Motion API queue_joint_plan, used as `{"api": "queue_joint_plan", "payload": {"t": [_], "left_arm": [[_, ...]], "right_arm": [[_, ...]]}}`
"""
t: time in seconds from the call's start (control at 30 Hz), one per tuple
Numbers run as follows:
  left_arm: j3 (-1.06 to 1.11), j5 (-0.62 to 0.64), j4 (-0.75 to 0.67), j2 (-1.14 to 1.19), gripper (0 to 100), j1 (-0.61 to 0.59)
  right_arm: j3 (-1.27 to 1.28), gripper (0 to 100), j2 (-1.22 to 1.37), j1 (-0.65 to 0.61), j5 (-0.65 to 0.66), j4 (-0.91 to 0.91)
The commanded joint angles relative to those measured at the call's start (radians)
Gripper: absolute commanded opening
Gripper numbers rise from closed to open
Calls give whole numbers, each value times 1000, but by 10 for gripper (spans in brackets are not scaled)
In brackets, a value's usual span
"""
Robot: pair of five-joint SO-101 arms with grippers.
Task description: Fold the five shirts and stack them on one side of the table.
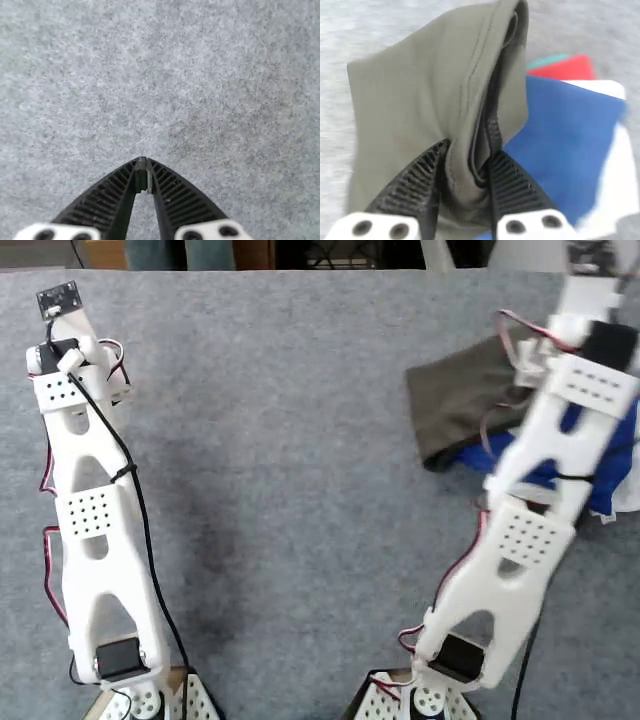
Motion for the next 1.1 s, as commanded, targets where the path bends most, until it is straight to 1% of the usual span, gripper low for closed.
{"api": "queue_joint_plan", "payload": {"t": [0.0, 0.27, 0.4, 0.5, 0.57, 0.73, 0.77, 0.8, 0.87, 0.93, 1.0, 1.07], "left_arm": [[-45, -2, -2, -15, 33, -1], [-45, -2, -2, -15, 33, -1], [-45, -2, -2, -14, 33, -1], [-45, -2, -2, -14, 33, -1], [-45, -2, -2, -14, 33, -1], [-44, -2, -2, -14, 33, -1], [-44, -2, -3, -9, 33, -1], [-44, -2, -8, 2, 33, -1], [-48, -5, -9, 28, 33, 1], [-48, -6, -31, 55, 30, 13], [-45, -8, -29, 68, 30, 21], [-47, -8, 15, 69, 30, 16]], "right_arm": [[-48, 15, -77, 107, 49, 2], [-45, 17, -76, 249, 110, -3], [-44, 18, -74, 292, 140, -3], [-21, 31, -64, 301, 152, -2], [10, 100, -54, 301, 152, 0], [18, 386, -54, 308, 150, -2], [1, 421, -56, 310, 146, -2], [-22, 433, -56, 311, 144, 0], [-64, 424, -56, 310, 144, 2], [-104, 371, -56, 302, 144, 2], [-133, 271, -56, 292, 143, 2], [-163, 148, -56, 288, 143, 2]]}}
